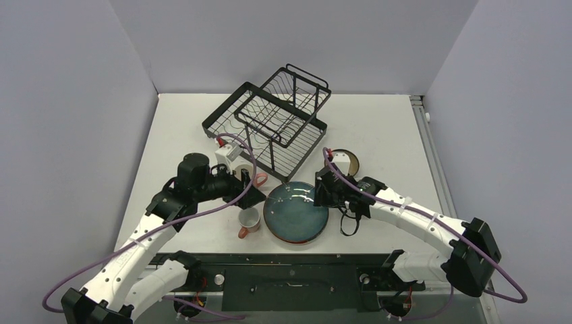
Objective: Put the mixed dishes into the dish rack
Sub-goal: Move the cup to the center of the board.
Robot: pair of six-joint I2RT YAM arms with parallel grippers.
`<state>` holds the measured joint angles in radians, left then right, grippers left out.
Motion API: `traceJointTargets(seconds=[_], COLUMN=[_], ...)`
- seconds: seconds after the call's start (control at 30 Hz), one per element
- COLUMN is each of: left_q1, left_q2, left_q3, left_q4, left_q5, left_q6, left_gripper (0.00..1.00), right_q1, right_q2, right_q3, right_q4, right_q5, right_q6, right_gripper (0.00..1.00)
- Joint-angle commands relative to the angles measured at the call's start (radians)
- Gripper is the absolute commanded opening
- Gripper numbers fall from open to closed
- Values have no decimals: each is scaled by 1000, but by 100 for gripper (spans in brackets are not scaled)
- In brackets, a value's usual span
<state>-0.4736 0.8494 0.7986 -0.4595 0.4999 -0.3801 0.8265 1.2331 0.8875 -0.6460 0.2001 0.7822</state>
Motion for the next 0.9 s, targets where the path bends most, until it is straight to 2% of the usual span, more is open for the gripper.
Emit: traceJointTargets(seconds=[0.0, 0.23, 0.43, 0.6, 0.87], left_q1=[-25, -127, -172, -185, -280], left_q2=[20, 69, 125, 192, 259], left_q3=[-1, -26, -62, -59, -20], left_q4=[30, 13, 37, 80, 80], left_q5=[-12, -166, -296, -306, -356], left_q6=[-11, -98, -173, -220, -253], left_gripper=[78, 77, 76, 76, 74], right_q1=[3, 0, -9, -10, -16], right_q2=[14, 25, -4, -43, -112], right_q3=[-20, -56, -106, -147, -201], right_q4=[69, 92, 110, 123, 125], right_q5=[-23, -26, -28, -34, -25], right_q6=[-31, -59, -69, -68, -62], right_gripper=[49, 48, 48, 48, 48])
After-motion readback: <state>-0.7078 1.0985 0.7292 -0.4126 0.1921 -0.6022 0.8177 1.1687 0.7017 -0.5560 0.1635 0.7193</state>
